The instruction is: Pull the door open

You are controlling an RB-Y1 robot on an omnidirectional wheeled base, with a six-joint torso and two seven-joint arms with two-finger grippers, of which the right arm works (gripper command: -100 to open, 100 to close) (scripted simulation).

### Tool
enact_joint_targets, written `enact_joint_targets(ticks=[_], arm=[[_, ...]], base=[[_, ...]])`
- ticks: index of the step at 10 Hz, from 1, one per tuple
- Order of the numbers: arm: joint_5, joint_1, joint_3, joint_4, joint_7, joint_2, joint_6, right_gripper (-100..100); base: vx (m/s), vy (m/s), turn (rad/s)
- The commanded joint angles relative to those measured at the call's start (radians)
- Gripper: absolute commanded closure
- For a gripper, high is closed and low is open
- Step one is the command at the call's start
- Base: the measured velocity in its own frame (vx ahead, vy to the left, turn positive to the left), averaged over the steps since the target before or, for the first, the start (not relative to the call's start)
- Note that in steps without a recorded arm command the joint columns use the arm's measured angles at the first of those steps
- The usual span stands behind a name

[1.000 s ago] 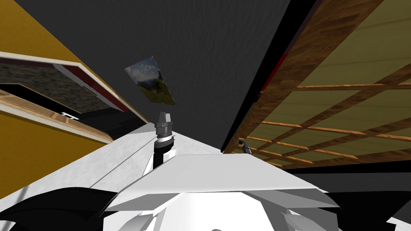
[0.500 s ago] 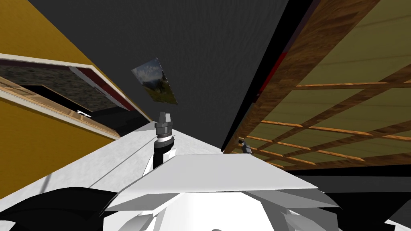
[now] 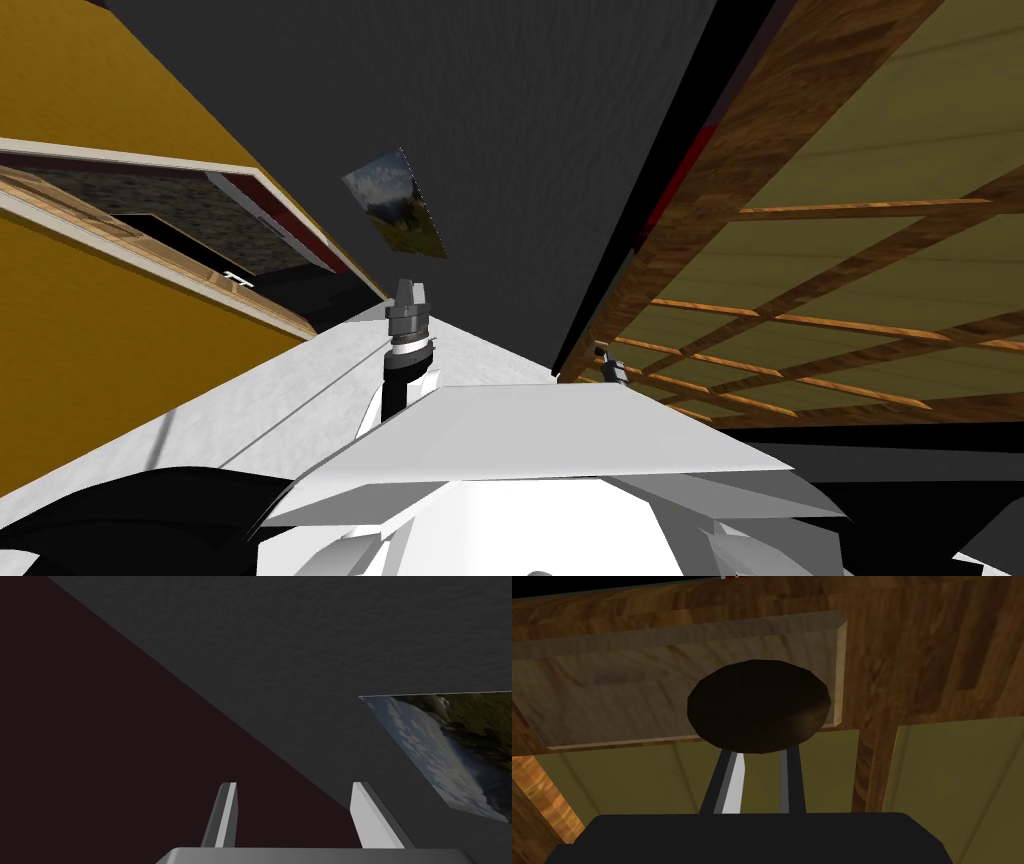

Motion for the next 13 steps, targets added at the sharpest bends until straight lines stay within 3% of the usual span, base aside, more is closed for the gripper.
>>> enact_joint_targets(ticks=[1, 3, 4, 5, 13], arm=[[-0.031, -0.014, 0.024, -0.017, -0.050, 0.002, 0.002, 100], [-0.031, -0.014, 0.024, -0.017, -0.065, 0.002, 0.002, 100], [-0.054, -0.020, 0.035, -0.014, -0.106, -0.001, 0.006, 100], [-0.056, -0.006, 0.022, -0.017, -0.114, 0.004, 0.027, -100], [-0.114, -0.029, 0.020, -0.028, -0.319, 0.033, 0.055, -100]], base=[[-0.074, -0.015, 0.118], [-0.040, -0.012, 0.021], [-0.028, -0.005, 0.049], [-0.061, -0.021, 0.051], [-0.076, -0.004, 0.053]])
